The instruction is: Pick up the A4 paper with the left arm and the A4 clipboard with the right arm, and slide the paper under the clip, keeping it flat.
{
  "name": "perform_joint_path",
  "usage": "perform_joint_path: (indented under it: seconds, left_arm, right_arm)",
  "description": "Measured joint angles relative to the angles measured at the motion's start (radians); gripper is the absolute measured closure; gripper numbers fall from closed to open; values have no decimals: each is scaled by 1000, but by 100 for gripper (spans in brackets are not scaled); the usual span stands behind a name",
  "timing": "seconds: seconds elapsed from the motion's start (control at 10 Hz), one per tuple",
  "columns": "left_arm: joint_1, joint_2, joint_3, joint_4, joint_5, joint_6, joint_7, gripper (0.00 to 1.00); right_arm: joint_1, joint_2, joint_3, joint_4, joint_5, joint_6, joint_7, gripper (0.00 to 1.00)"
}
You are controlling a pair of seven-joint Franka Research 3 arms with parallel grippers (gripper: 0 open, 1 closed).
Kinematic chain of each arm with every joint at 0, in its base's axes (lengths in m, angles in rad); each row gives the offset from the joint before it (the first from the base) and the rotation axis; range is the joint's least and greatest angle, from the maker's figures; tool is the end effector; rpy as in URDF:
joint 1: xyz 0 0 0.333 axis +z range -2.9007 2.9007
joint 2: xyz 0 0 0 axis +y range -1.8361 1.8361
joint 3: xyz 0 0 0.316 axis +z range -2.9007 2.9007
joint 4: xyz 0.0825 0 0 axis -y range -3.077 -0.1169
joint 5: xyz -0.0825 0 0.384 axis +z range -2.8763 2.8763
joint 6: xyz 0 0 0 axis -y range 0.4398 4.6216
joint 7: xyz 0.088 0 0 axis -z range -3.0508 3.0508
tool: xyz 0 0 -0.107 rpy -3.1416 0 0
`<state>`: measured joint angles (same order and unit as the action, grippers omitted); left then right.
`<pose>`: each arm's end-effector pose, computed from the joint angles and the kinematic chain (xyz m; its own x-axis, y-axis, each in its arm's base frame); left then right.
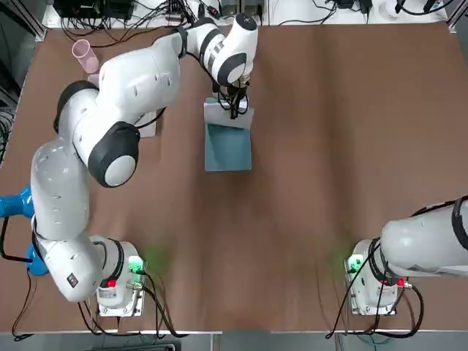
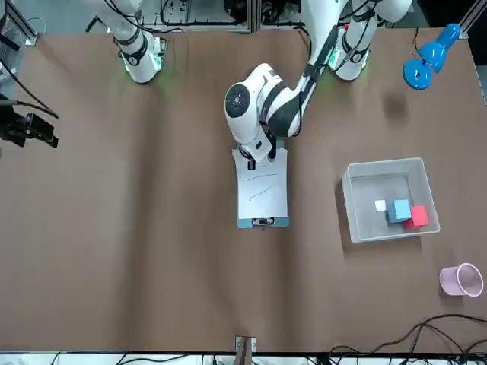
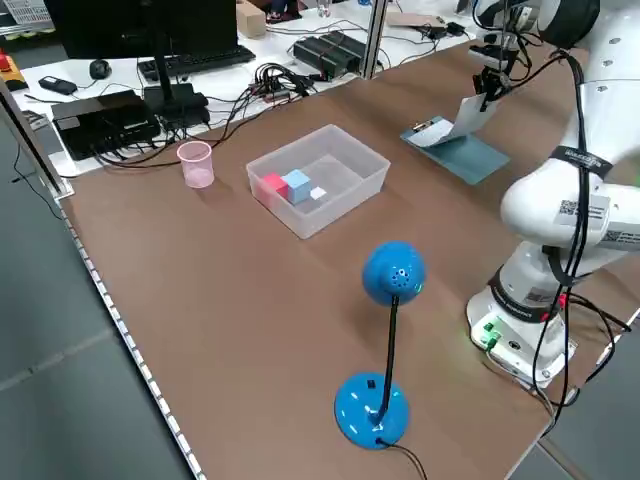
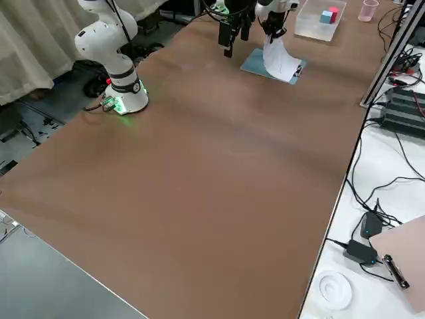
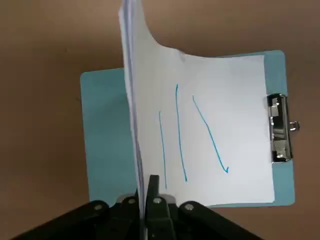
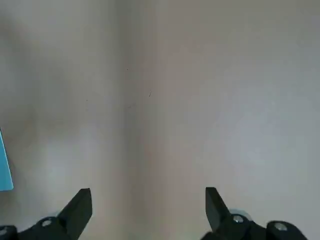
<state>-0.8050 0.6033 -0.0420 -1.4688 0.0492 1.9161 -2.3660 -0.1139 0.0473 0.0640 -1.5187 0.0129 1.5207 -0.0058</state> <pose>0.4657 -0.5145 0.3151 0.0718 0.9897 0.1241 0.9937 -0.0603 -0.0946 0.5633 -0.0276 0.6183 0.9980 -0.0433 -0.0451 -0.0441 -0.9989 -0.0162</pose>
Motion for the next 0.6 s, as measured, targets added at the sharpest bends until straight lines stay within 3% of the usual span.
perform_joint_path:
  seconds: [0.6]
  left_arm:
    - [31,0,4,0,0,60,0,97]
  right_arm:
    - [0,0,3,2,0,1,2,0]
